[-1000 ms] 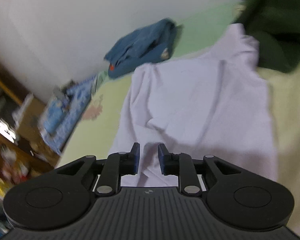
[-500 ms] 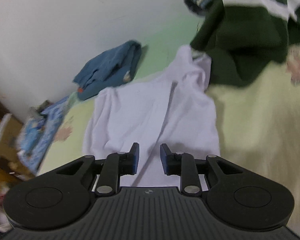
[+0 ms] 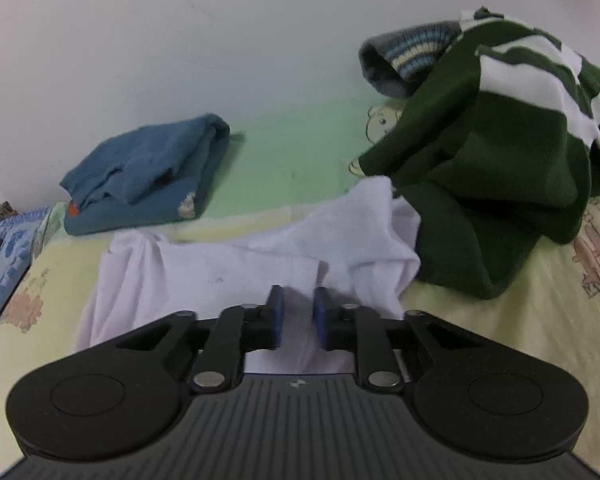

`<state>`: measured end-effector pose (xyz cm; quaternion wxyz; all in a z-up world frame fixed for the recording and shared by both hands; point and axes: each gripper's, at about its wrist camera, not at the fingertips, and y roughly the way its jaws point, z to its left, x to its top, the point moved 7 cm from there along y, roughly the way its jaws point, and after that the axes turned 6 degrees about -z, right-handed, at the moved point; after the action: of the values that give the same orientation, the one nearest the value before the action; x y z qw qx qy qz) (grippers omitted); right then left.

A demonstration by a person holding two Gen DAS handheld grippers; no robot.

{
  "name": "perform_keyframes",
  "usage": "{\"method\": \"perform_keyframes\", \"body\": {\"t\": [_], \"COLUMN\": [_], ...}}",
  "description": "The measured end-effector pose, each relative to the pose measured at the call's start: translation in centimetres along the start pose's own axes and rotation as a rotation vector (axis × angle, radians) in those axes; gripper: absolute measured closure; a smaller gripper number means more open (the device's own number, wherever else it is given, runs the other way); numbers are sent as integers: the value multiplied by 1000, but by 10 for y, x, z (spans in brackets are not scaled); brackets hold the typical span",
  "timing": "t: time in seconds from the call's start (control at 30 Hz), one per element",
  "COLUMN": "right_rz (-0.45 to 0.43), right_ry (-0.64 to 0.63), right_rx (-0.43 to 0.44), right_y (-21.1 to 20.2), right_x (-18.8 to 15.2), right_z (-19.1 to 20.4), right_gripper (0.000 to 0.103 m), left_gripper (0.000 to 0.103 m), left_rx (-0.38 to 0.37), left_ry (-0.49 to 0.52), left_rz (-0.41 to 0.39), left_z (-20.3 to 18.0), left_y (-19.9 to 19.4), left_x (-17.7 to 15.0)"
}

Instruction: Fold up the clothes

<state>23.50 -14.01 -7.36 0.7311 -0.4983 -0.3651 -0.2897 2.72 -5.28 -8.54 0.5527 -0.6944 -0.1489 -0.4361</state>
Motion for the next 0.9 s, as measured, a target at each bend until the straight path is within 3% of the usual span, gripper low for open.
{"method": "perform_keyframes", "body": {"t": [0.13, 0.23, 0.43, 0.53, 0.63, 0.7, 0.8, 0.9], "right_rz": [-45, -80, -38, -14, -23, -22, 83, 126], "right_ry": [31, 20, -16, 14, 105, 162, 126, -68], "right_rx": [-12, -87, -148, -136, -95, -53, 47, 87], "right_y": [-8, -11, 12, 14, -7, -30, -63, -91], "right_x": [18, 33, 36, 30, 30, 29, 4, -31], "right_z": [-1, -10, -25, -28, -33, -35, -23, 2], "right_gripper": [100, 100, 100, 94, 73, 68, 66, 66], "left_gripper": [22, 17, 8, 7, 5, 4, 3, 2], "left_rx": [-52, -65, -83, -85, -94, -101, -110, -120], "left_ry": [-19, 0, 34, 47, 41, 35, 27, 18], "left_rz": [-16, -23, -34, -42, -47, -50, -54, -58], "left_z": [-1, -5, -14, -15, -16, -16, -17, -17], "left_y": [0, 0, 0, 1, 0, -1, -2, -3], "left_x": [-1, -3, -7, -8, -8, -8, -8, -8]}}
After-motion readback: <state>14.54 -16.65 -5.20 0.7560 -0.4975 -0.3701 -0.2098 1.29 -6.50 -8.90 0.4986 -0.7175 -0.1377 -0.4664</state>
